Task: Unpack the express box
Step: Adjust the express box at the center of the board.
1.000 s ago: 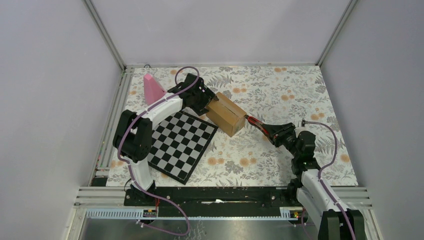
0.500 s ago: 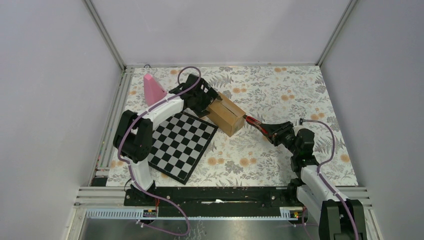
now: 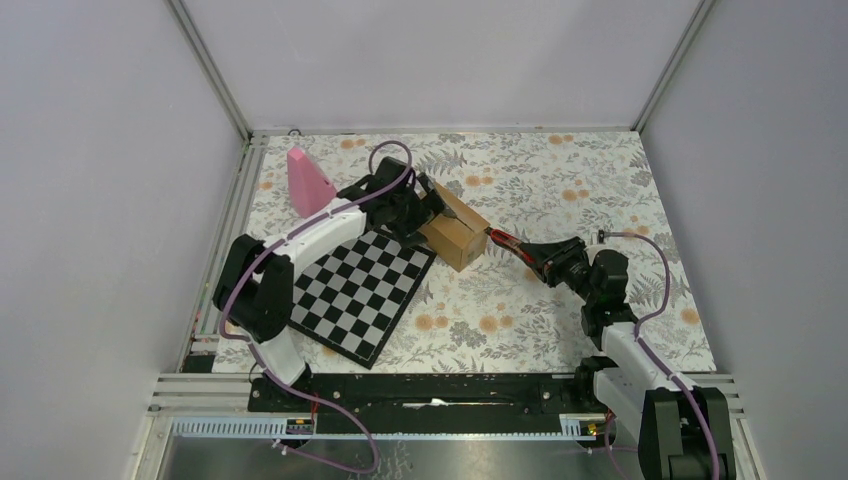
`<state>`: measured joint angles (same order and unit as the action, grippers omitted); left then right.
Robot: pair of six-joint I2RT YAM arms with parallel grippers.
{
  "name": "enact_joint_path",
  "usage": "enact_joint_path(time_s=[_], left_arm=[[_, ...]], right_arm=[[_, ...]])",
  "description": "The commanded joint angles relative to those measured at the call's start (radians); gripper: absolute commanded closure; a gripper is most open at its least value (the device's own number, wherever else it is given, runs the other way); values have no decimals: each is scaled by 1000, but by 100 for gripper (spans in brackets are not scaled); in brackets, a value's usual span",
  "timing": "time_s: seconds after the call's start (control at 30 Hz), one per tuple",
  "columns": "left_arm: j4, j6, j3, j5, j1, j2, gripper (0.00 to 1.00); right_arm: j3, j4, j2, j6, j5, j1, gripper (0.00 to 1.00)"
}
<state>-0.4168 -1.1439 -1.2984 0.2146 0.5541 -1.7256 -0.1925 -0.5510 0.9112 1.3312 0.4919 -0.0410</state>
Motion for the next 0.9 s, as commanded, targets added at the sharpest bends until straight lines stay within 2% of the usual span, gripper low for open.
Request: enact_joint_path(time_s=[0.0, 0.2, 0.5, 0.77, 0.87], left_arm=[[10, -9, 8, 4, 65, 26, 1], [31, -83, 6, -55, 116, -7, 1], [33, -135, -5, -123, 141, -38, 7], [171, -194, 61, -139, 141, -18, 7], [176, -195, 57, -143, 141, -24, 7]], right_arm=[[-40, 40, 18, -49, 10, -6, 100], [-54, 58, 21, -63, 11, -6, 100], [-61, 64, 19, -70, 20, -6, 100], [-50, 63, 14, -71, 22, -7, 100], [-49, 64, 13, -73, 25, -5, 100]])
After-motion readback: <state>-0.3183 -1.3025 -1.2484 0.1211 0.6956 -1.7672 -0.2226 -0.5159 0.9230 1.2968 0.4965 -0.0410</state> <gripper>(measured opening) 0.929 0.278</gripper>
